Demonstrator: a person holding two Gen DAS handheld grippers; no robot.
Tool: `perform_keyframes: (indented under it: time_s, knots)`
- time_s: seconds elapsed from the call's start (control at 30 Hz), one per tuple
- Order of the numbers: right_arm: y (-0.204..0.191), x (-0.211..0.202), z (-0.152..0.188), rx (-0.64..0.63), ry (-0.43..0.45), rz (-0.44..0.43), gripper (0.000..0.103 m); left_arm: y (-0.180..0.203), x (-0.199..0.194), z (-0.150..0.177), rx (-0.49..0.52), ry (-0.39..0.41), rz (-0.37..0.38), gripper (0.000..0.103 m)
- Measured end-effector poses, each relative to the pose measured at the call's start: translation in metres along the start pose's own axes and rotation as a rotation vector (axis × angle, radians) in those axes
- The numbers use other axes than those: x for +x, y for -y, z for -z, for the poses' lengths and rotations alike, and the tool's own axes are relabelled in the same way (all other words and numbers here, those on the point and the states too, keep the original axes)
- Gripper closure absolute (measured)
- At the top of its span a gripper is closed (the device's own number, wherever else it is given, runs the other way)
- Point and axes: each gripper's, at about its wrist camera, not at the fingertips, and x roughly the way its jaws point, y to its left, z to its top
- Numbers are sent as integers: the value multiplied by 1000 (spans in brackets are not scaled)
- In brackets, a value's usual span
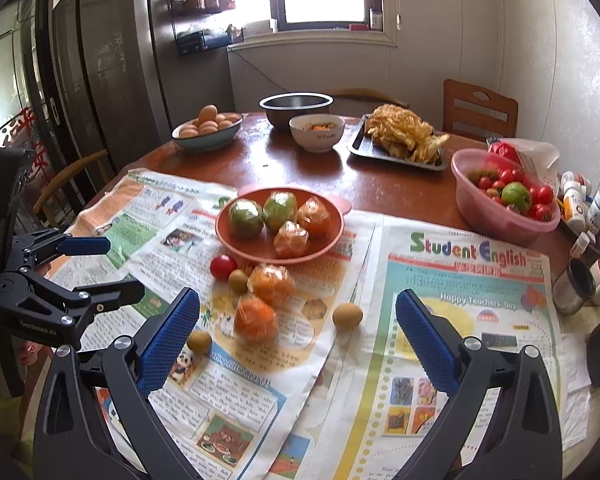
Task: Organize fruits
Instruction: 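Raise both open tools from the plate and pull back over the newspaper, then close the right tool on a bagged orange while the left tool grasps a small yellow-green fruit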
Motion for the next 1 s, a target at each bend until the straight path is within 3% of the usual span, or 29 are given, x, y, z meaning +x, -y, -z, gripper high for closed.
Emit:
perform_keyframes:
  time_s: [0.73,1.0]
  knots:
    - [3,19,31,10,-69,-7,4,26,26,36,89,-69,34,10]
    - [0,29,33,6,-88,-25,4,36,31,41,115,-78,65,26]
